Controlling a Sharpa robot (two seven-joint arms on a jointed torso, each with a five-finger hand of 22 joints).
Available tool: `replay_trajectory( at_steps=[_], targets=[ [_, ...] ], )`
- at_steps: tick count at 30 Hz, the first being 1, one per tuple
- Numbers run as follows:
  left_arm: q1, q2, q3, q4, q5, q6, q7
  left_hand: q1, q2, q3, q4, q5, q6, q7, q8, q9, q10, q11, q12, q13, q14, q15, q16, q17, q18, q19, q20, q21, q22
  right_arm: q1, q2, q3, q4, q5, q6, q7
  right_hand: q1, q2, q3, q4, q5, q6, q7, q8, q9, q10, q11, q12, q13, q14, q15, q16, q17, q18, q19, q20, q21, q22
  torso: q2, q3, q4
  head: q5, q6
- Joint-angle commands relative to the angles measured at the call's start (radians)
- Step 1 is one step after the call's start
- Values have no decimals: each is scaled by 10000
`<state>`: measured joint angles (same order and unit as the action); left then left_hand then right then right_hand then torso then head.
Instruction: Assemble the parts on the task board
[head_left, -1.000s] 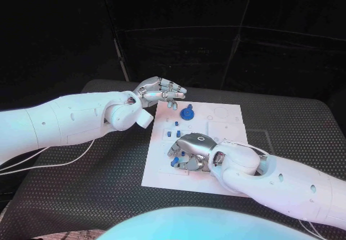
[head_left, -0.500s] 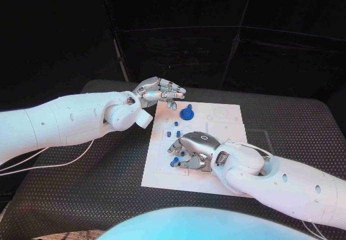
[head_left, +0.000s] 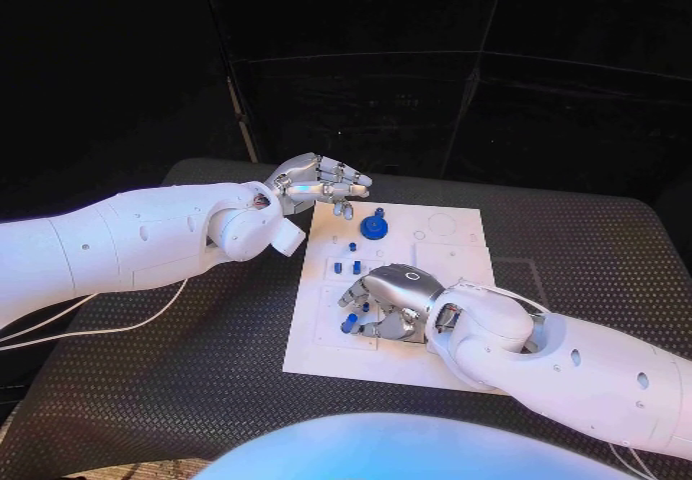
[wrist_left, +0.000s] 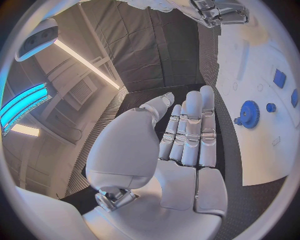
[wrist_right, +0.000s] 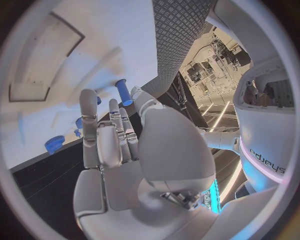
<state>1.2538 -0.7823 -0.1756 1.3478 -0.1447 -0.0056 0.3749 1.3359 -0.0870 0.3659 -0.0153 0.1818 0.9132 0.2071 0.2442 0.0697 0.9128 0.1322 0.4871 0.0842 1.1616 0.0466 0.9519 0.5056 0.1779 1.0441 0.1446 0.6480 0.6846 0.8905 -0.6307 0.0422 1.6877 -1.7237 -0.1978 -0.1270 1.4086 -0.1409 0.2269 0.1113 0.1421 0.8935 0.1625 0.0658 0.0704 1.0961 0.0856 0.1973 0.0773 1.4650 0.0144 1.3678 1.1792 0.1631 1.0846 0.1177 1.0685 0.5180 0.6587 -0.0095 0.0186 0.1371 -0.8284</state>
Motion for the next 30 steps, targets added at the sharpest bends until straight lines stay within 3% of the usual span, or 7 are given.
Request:
replay_trajectory(
  at_steps=[1, 8, 30],
  targets=[
    [17, -11, 9, 14, 9, 102, 26, -24, 103, -77, -10, -43, -96, -1, -8, 2, -60, 7, 30, -12, -65, 2, -69, 8, 42, -58, 29, -55, -15, 6, 4, 2, 40, 13, 76, 45, 29, 122, -70, 22, 52, 56, -45, 69, 15, 137, -5, 91, 14, 260, -98, 37, 32, 114, 49, -59, 44, 67, -1, -9, 4, 8, -4],
    [18, -18, 9, 30, 9, 96, 21, -24, 103, -77, -10, -43, -96, -1, -8, 2, -60, 7, 30, -12, -65, 2, -69, 8, 42, -58, 29, -55, -15, -2, 66, 2, 86, 263, 155, 133, 151, 248, -33, 32, 76, 145, -104, 84, 21, 569, -98, 213, 29, 313, -177, 89, 111, 81, 203, -131, 159, 276, 5, -7, 8, 9, -28],
    [24, -36, 10, 39, 9, 92, -22, -23, 112, -79, -9, -42, -101, 0, -5, 3, -69, 9, 38, -12, -68, 4, -69, 10, 42, -59, 31, -59, -18, -15, 67, 2, 130, 538, 58, 117, 213, 273, -2, 22, 86, 174, -117, 86, 20, 648, -112, 195, 13, 318, -193, 83, 98, 67, 259, -151, 203, 354, 3, -1, -3, -32, -58]
  ],
)
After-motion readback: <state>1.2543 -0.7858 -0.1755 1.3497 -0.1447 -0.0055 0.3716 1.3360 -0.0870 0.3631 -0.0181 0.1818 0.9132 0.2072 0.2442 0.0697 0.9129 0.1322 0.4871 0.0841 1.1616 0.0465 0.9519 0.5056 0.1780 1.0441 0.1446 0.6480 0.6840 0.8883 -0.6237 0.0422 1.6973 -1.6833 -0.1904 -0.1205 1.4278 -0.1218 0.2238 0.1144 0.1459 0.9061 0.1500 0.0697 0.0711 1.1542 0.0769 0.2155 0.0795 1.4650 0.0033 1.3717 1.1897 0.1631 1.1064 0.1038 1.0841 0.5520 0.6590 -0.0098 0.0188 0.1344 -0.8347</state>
